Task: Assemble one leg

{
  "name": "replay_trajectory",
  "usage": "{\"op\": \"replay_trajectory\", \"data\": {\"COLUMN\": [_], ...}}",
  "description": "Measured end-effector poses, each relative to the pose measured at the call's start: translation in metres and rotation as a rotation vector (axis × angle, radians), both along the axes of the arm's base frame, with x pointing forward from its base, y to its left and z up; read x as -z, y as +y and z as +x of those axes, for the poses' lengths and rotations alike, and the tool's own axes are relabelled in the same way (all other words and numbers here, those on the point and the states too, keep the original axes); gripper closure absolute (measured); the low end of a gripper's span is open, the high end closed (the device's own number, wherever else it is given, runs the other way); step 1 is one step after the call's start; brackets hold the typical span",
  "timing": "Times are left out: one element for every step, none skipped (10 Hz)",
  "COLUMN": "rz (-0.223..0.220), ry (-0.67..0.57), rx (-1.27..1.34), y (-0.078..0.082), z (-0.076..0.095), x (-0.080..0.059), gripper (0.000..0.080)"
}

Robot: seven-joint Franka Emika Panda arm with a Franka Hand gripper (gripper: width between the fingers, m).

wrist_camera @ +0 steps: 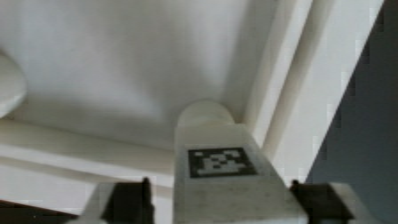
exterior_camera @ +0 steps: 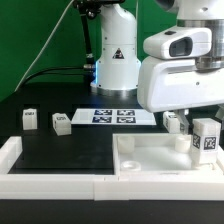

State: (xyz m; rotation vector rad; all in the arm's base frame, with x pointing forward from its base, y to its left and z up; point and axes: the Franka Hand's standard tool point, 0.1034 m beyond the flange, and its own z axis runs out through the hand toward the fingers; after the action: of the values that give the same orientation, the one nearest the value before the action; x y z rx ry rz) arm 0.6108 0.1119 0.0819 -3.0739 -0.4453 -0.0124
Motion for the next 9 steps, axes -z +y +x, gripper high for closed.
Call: {"op": "replay_trajectory", "data": {"rz": [0.0, 0.0, 0.001, 0.001, 0.005, 0.027, 0.044, 0.057, 0.072], "ry": [0.0, 0.0, 0.0, 0.0, 0.002, 0.004, -0.004, -0.007, -0.004], "rx": [0.0, 0.0, 0.01, 0.01, 0.048, 0.239, 0.356, 0.501, 0.601], "y": [0.0, 0.0, 0.0001, 0.0001, 0.0004, 0.0005, -0.0002, 0.0004, 0.0001], "z": [0.0, 0.0, 0.0, 0.0, -0.0002, 0.0005, 0.0027, 0.004, 0.0049], "x": [0.0, 0.0, 0.0, 0.0, 0.0002, 0.0006, 0.0006, 0.0008, 0.0009], "gripper": [0.0513, 0.0508, 0.0508, 0.0508, 0.0508, 0.0508, 0.0508, 0.0507, 0.0507]}}
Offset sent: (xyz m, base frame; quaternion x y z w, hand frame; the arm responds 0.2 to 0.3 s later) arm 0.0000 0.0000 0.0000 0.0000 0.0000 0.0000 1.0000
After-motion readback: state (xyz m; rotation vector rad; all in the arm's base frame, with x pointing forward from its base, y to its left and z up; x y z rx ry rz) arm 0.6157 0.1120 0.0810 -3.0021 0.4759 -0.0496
